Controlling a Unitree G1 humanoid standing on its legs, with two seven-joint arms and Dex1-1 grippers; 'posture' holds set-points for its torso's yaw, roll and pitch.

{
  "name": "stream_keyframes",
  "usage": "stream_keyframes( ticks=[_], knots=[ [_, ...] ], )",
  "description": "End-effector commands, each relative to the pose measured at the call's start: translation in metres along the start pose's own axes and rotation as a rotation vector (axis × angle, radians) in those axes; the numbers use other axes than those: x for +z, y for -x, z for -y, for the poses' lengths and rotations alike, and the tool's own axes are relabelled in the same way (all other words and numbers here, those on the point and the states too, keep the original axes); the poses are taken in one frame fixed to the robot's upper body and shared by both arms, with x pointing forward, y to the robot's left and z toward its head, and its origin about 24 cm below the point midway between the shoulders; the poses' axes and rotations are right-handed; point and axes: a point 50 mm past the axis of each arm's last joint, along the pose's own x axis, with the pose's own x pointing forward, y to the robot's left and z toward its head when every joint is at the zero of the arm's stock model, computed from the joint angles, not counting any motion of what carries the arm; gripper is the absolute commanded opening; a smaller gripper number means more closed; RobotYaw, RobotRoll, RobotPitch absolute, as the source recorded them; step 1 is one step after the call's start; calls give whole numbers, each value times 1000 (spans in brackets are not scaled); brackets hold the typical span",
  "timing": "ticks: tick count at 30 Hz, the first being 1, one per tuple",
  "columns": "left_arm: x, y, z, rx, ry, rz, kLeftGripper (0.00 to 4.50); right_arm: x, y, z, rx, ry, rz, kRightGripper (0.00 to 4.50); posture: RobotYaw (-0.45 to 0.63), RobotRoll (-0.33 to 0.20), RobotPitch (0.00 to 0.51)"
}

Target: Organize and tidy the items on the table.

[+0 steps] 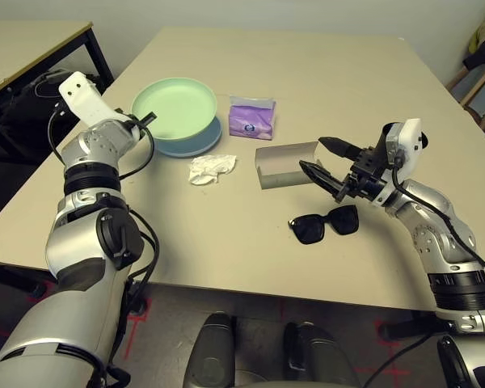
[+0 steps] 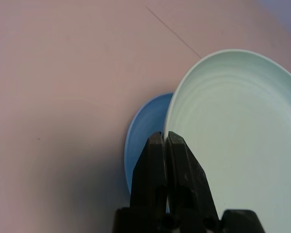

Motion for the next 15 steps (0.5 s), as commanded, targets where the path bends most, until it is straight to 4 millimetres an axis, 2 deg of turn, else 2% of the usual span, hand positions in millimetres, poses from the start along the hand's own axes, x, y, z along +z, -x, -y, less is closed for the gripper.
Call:
stream_keyframes(
  ticks=[1, 5, 6, 8, 12, 15],
  knots=[
    [-8, -3, 5, 4, -21, -5, 25, 0, 2, -3, -4, -8, 1, 4500, 189, 0, 67],
    [-12, -5, 4, -21, -59, -4, 25, 0, 4, -2, -27, -3, -1, 4500, 183, 0, 61],
    [-14, -5, 5, -34, -82, -7, 252, 0, 5, 0, -44, 3, -9, 4500, 184, 0, 60],
    [-16, -5, 6, -67, -177, -2, 754, -1, 6, 3, -78, 8, -32, 4500, 186, 0, 60],
    [-20, -4, 9, -177, -330, -13, 2309, -7, 6, 2, -88, -4, -67, 4500, 196, 0, 59],
    [-20, -3, 3, -227, -385, -40, 3472, -7, 4, 1, -88, -11, -56, 4500, 200, 0, 59]
  ],
)
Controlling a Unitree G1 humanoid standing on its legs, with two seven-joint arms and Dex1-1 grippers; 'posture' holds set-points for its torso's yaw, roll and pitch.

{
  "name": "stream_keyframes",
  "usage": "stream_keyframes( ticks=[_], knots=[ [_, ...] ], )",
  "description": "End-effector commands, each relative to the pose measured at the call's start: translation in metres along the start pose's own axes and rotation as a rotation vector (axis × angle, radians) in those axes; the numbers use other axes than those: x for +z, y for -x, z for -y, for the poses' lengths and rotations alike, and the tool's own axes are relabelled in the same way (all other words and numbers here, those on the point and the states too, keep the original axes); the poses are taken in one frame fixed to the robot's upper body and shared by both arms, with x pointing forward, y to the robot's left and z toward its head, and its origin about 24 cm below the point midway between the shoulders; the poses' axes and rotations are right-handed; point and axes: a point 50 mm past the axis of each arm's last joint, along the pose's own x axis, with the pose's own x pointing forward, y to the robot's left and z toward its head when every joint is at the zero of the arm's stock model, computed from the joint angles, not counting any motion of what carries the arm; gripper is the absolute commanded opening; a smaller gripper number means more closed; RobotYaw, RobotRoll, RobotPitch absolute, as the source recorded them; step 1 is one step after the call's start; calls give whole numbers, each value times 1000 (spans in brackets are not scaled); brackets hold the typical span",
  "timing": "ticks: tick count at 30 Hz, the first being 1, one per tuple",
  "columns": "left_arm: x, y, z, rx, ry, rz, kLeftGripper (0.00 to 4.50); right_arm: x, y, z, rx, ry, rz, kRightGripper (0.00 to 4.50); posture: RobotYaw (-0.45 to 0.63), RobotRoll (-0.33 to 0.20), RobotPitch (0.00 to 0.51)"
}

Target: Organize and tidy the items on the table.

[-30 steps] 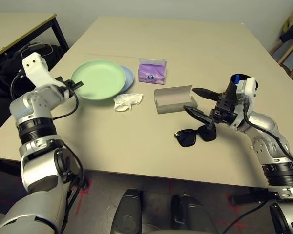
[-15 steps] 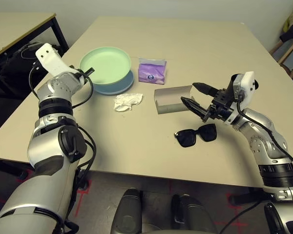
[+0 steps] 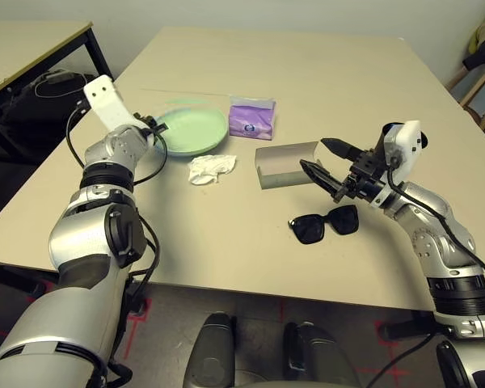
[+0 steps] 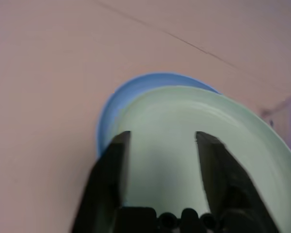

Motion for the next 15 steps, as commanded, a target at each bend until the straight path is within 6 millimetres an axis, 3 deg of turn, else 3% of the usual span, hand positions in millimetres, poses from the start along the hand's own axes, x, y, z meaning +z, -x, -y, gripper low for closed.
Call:
stream_keyframes(
  ticks=[1, 3, 8, 12, 15],
  knots=[
    [-1, 4, -9, -65, -111, -20, 3860, 0, 0, -2, -2, -3, -1, 4500, 202, 0, 58],
    [0, 7, -12, -109, -187, -13, 4467, 0, -1, -2, -2, -4, 5, 4500, 205, 0, 58],
    [-3, 22, -6, -376, -361, -3, 4467, 0, -2, -1, -2, -6, 10, 4500, 210, 0, 58],
    [-23, 46, 4, -655, -512, -100, 4467, -2, -4, -2, 4, -9, 13, 4500, 217, 0, 58],
    [-35, 59, 8, -765, -563, -157, 4467, -2, -5, -2, 9, -9, 12, 4500, 219, 0, 56]
  ],
)
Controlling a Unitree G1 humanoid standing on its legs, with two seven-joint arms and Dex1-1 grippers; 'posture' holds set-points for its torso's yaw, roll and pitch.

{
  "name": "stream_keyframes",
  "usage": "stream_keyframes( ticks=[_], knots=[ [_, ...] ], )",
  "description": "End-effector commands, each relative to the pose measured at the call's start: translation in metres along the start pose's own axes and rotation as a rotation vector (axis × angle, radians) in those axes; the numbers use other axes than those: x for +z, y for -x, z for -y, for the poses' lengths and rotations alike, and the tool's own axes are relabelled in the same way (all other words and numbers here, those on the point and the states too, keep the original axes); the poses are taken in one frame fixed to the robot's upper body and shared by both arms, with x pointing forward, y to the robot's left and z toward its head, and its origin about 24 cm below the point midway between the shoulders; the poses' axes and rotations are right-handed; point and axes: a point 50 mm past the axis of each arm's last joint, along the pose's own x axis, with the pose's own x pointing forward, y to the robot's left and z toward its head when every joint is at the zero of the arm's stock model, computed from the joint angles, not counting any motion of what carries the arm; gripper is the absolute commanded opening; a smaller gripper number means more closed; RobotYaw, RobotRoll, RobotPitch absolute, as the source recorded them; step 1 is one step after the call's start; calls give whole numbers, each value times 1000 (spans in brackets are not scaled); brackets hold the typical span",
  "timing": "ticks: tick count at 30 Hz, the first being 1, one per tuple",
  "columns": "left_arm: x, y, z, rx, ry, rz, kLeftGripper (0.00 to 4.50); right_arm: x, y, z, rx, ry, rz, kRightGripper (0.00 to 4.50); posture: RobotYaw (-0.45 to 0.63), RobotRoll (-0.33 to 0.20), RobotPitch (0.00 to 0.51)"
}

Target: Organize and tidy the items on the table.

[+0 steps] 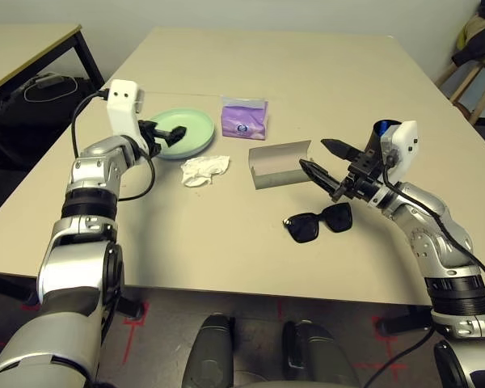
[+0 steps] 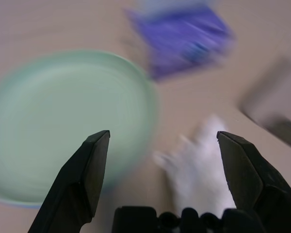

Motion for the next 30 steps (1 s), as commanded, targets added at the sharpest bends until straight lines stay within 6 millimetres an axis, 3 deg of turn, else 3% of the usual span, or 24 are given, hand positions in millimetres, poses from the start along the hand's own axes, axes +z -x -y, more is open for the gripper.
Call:
stream_keyframes(
  ticks=[1, 7, 18, 24, 27, 30],
  knots=[
    [-2, 2, 18, -140, -58, -33, 4467, 0, -1, 0, 8, 6, 1, 4500, 218, 0, 56],
    [-17, 1, 22, -165, -84, -68, 4467, 2, -1, -1, 8, 10, 5, 4500, 209, 0, 55],
    [-25, -15, 11, -28, -102, -83, 4467, 4, 0, -1, 1, 14, 8, 4500, 198, 0, 54],
    [-34, -20, 15, -43, -93, -119, 4467, 5, 0, -1, -1, 16, 10, 4500, 194, 0, 53],
    [-34, -20, 16, -55, -72, -127, 3921, 5, -1, -1, -3, 16, 12, 4500, 193, 0, 52],
    [-35, -19, 16, -59, -59, -146, 2770, 6, -1, -2, -5, 16, 15, 4500, 191, 0, 50]
  ],
)
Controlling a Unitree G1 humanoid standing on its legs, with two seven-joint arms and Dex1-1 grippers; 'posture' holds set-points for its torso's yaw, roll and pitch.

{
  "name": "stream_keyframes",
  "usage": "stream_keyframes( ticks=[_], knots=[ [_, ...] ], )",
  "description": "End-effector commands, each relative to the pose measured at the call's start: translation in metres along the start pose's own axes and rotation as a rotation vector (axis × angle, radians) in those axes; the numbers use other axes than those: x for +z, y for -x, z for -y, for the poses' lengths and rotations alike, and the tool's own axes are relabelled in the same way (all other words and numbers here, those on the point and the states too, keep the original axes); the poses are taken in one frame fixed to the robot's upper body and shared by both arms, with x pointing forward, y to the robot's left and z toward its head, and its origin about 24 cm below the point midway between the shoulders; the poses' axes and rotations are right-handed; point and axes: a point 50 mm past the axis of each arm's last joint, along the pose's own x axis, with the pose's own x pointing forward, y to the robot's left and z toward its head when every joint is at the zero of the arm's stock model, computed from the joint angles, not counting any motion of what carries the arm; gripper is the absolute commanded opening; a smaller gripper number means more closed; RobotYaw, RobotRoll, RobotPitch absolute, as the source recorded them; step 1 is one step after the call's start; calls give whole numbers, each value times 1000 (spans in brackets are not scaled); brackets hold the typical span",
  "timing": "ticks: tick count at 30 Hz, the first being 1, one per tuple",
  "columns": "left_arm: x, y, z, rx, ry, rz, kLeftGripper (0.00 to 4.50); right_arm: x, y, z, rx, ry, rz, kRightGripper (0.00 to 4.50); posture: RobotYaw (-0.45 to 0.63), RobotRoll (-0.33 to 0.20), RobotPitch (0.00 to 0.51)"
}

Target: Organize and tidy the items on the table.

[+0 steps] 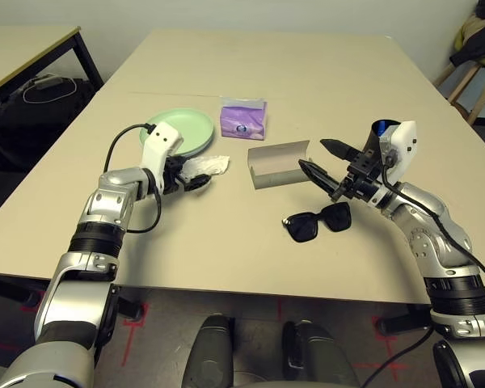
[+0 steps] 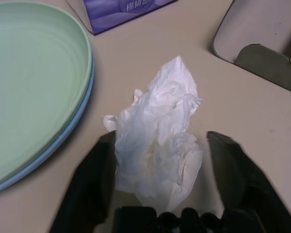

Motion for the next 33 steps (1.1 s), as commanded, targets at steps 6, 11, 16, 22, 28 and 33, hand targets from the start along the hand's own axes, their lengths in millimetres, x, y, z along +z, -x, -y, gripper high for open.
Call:
stream_keyframes(
  ticks=[6, 11, 16, 22, 28, 33],
  knots=[
    [0, 2, 3, -40, 47, -38, 365, 6, -1, -3, 3, 9, 19, 4500, 193, 0, 46],
    [4, 11, 6, -62, 75, -34, 17, 7, -3, -4, 7, -2, 33, 4500, 195, 0, 44],
    [15, 21, 2, -51, 152, 25, 17, 7, -4, -2, 7, -3, 36, 4500, 205, 0, 40],
    [50, 20, -33, 256, 303, 308, 17, 7, -5, -1, 11, -5, 37, 4500, 212, 0, 38],
    [57, 8, -50, 451, 287, 344, 17, 6, -6, -1, 1, 4, 43, 4500, 197, 0, 38],
    [57, 0, -56, 547, 296, 332, 17, 7, -7, 2, -75, 12, 46, 4500, 185, 0, 40]
  ],
)
